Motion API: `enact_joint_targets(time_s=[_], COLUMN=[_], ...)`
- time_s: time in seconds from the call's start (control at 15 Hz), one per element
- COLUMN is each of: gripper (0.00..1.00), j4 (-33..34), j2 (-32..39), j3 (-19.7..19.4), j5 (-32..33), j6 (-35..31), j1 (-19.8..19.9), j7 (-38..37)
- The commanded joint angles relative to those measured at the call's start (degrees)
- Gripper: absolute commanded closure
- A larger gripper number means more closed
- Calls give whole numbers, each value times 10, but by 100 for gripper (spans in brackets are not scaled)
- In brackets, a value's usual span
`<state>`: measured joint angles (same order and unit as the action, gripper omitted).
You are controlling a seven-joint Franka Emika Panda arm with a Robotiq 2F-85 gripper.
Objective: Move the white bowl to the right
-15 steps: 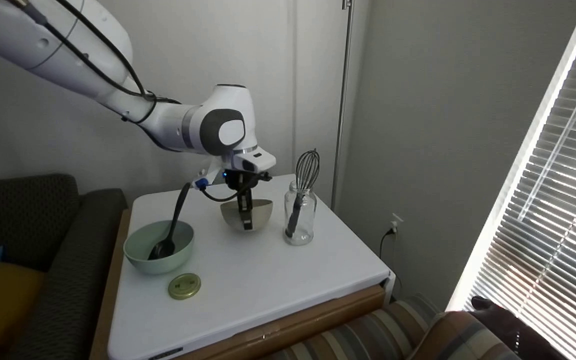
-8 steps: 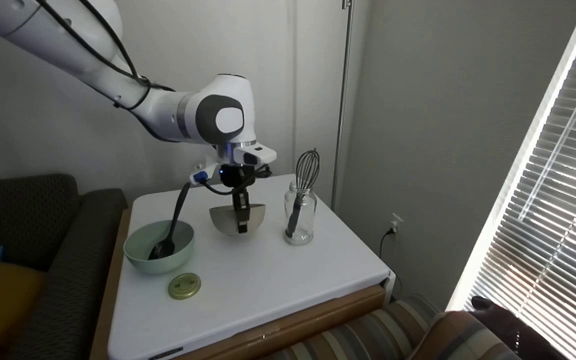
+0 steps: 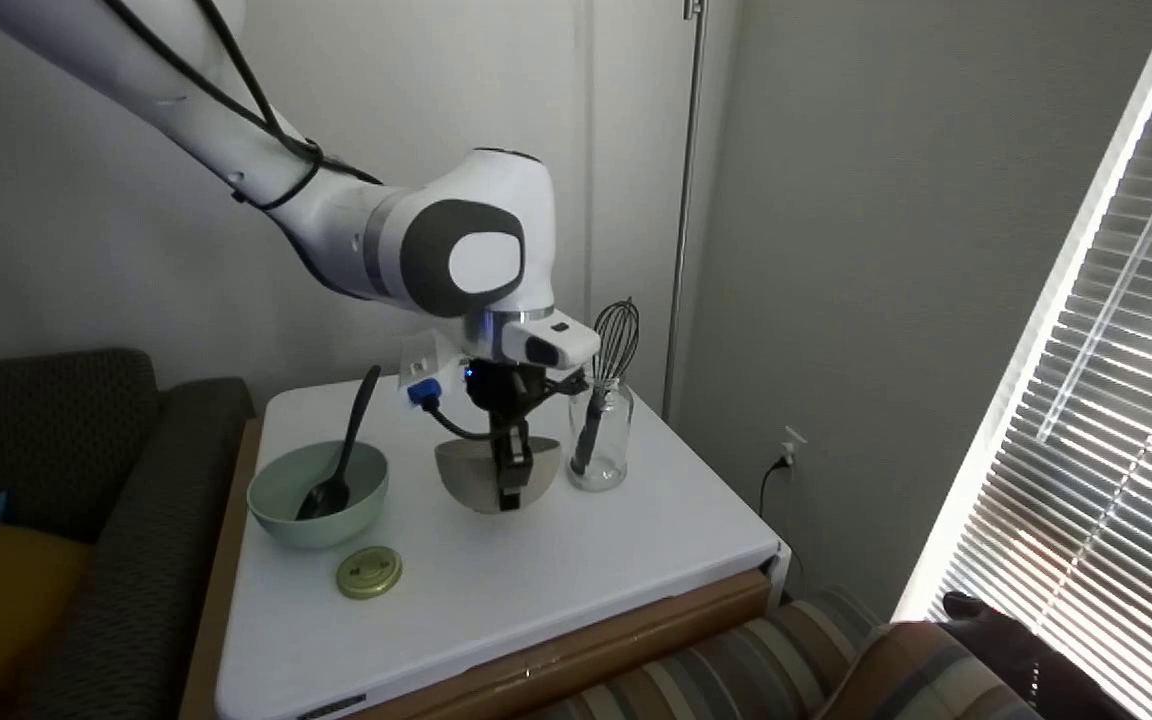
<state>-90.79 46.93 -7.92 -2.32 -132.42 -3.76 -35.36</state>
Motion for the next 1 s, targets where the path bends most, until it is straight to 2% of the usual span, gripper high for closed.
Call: enact_joint_targets(time_s=[0.0, 0.27, 0.47, 0.73, 0.93], gripper=[98, 98, 98, 98, 98], j4=[-101, -130, -132, -140, -148], j2=[-26, -6, 2, 4, -1], j3=[37, 108, 146, 142, 102], j5=[-90, -223, -277, -275, -244], j6=[-118, -178, -169, -154, -170], j1=[74, 168, 212, 212, 168], j7=[66, 192, 271, 304, 260])
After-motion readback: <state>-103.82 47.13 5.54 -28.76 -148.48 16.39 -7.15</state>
